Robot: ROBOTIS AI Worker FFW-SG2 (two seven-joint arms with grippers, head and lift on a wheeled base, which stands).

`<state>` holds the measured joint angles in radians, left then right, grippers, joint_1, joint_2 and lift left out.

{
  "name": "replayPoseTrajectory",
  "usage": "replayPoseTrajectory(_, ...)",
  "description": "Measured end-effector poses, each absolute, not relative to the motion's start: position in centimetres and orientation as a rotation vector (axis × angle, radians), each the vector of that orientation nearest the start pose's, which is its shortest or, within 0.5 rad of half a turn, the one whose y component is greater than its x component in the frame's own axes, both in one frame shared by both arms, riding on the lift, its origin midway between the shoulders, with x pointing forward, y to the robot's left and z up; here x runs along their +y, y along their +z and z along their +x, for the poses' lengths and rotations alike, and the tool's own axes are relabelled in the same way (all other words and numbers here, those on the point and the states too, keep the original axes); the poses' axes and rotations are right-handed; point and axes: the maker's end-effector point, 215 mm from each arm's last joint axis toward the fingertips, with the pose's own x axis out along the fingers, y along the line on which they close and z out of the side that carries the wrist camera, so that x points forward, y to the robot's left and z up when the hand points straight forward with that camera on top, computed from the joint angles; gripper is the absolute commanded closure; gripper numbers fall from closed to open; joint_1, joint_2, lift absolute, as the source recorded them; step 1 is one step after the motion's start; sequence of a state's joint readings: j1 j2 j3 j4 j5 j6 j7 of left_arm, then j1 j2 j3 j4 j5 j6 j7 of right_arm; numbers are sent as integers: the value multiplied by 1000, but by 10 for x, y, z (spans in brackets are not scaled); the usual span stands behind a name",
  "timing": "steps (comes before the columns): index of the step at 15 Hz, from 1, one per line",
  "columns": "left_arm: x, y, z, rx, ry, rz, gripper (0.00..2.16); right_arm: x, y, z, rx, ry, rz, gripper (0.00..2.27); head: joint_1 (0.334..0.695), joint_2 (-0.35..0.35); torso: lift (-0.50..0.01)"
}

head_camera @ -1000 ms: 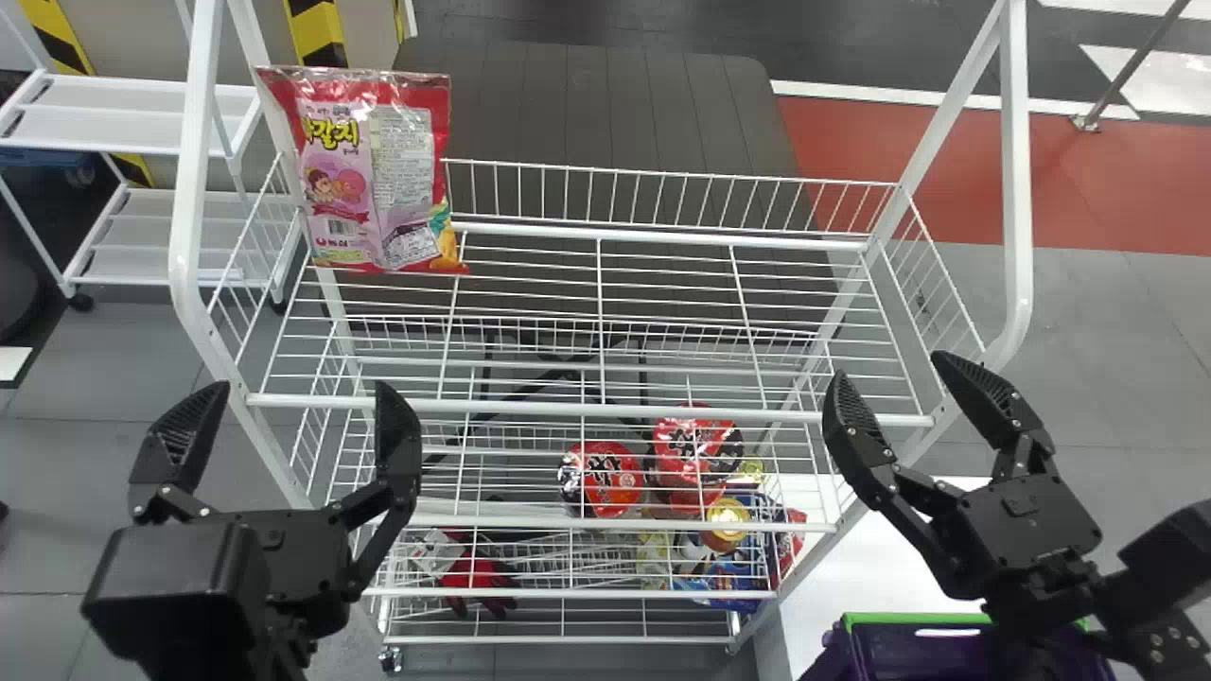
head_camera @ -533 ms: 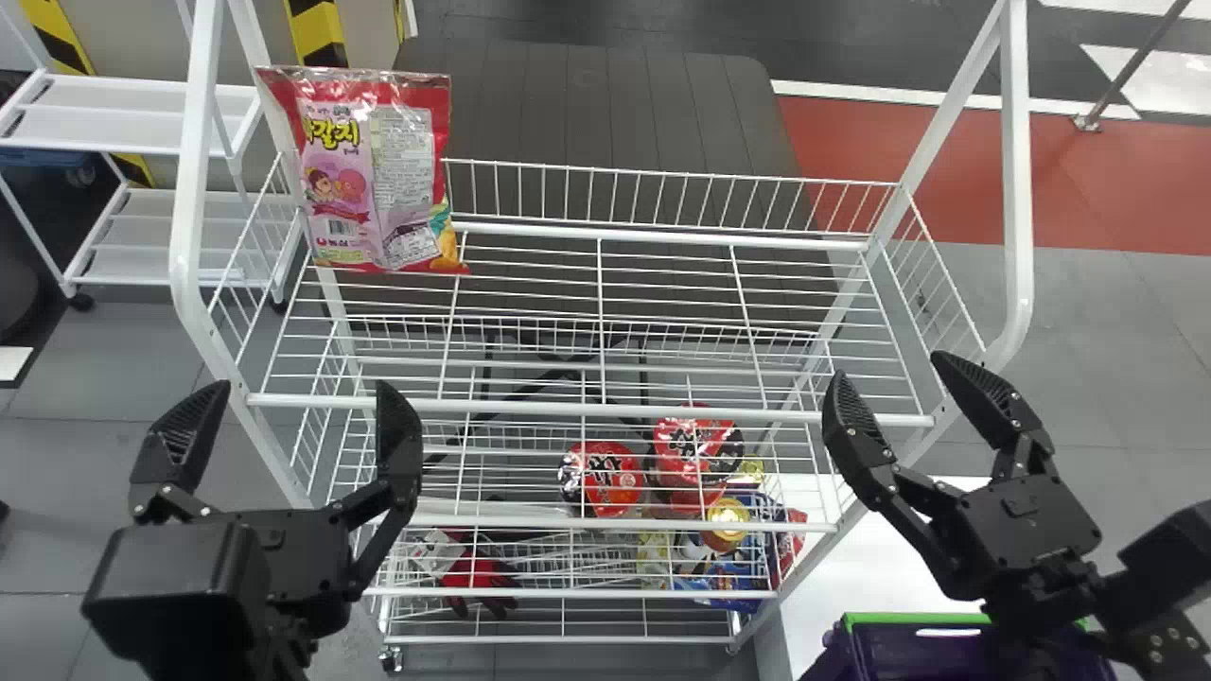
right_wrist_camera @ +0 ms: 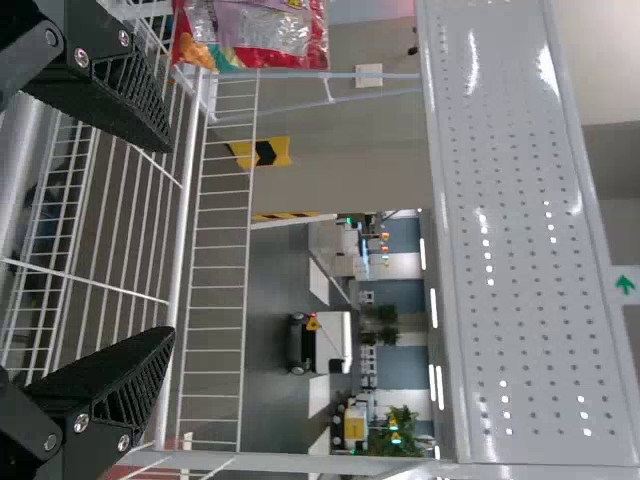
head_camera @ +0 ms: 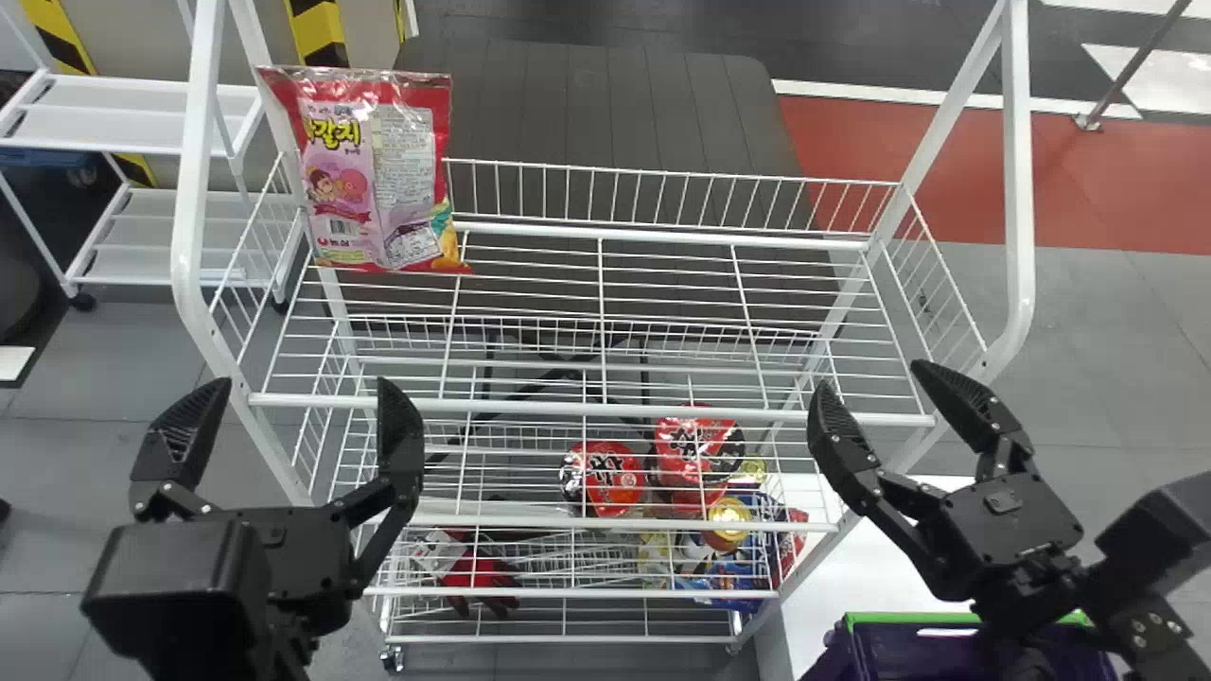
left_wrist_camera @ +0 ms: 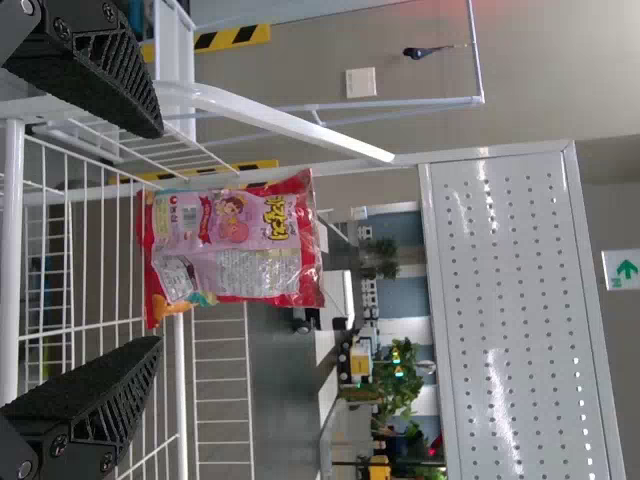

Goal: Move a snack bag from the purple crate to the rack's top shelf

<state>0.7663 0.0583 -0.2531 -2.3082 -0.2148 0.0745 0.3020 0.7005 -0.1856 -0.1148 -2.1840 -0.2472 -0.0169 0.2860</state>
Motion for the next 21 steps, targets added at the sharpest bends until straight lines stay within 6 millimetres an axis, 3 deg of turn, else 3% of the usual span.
replayPoseTrajectory(21, 170, -313, 365, 74, 79, 103, 76, -228, -307, 383, -16, 318, -27, 215, 695, -90, -74)
